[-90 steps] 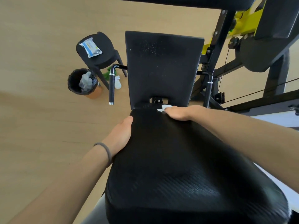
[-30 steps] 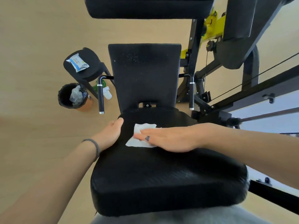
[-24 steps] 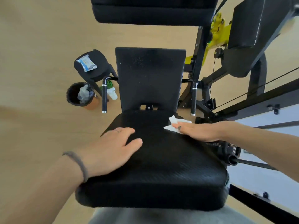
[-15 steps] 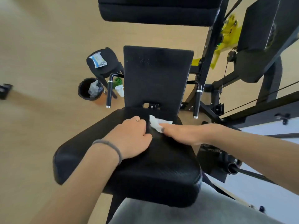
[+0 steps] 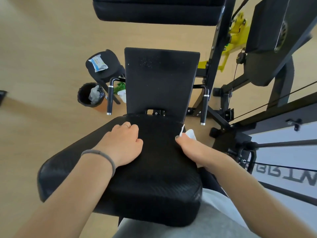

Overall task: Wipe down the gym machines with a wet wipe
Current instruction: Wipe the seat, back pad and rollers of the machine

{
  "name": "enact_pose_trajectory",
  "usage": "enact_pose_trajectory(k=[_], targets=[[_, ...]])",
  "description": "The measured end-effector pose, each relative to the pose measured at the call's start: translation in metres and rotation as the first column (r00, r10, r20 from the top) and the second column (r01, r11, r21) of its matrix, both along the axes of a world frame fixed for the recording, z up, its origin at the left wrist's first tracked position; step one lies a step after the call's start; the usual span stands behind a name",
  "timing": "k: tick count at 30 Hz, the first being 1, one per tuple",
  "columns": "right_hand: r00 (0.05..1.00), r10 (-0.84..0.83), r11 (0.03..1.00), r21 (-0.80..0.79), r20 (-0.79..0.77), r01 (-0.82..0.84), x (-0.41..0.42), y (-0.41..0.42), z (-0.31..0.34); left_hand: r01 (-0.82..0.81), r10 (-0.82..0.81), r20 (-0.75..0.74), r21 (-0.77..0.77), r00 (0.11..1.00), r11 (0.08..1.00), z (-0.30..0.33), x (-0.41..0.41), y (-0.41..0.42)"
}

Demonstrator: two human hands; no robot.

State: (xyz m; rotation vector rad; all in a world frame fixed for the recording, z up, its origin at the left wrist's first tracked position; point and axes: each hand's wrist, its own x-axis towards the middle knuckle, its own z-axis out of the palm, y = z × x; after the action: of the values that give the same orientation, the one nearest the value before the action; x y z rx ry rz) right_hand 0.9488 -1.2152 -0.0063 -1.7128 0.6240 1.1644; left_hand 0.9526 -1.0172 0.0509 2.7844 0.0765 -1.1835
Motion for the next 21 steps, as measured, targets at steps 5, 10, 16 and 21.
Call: enact_pose_trajectory(k=[5, 10, 16, 21], targets=[[0.98, -0.17, 0.985, -0.055, -0.099, 0.166, 0.051, 0.006, -0.076, 0.031, -0.031, -0.001, 0.022, 1.0, 0.999, -0.001, 0.001, -0.003], [0.993, -0.102, 0.992, -0.081, -0.058, 0.097, 0.086, 0.01, -0.116, 0.021, -0.021, -0.015, 0.013, 1.0, 1.0, -0.002, 0.003, -0.002], [0.975, 0.211, 0.971, -0.134, 0.075, -0.2, 0.079, 0.002, -0.118, 0.032, -0.032, -0.003, -0.004, 0.999, 0.999, 0.0, 0.002, 0.0], [0.873, 0.472, 0.878, -0.15, 0.12, -0.454, 0.081, 0.021, -0.093, 0.04, -0.04, 0.001, -0.025, 0.999, 0.999, 0.001, 0.002, 0.0]])
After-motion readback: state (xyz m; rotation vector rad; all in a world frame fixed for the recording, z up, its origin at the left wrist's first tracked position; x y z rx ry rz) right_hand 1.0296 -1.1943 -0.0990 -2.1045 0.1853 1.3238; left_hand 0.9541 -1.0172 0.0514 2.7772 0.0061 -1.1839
